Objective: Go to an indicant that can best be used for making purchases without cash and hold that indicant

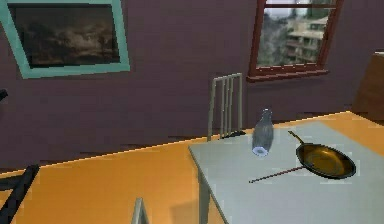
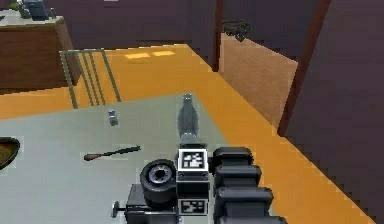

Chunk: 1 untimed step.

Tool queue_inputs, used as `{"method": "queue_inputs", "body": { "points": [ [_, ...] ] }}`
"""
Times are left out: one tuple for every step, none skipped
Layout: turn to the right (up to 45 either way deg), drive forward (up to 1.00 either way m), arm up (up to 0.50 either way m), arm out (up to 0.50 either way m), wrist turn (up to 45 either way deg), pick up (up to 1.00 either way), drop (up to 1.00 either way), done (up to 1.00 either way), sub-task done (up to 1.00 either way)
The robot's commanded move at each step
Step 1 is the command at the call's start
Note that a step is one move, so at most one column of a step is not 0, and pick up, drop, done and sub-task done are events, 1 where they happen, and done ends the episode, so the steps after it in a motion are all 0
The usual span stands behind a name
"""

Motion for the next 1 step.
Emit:
{"method": "queue_inputs", "body": {
  "points": [
    [0.0, 0.00, 0.00, 0.00, 45.0, 0.00, 0.00, 0.00, 0.00]
  ]
}}
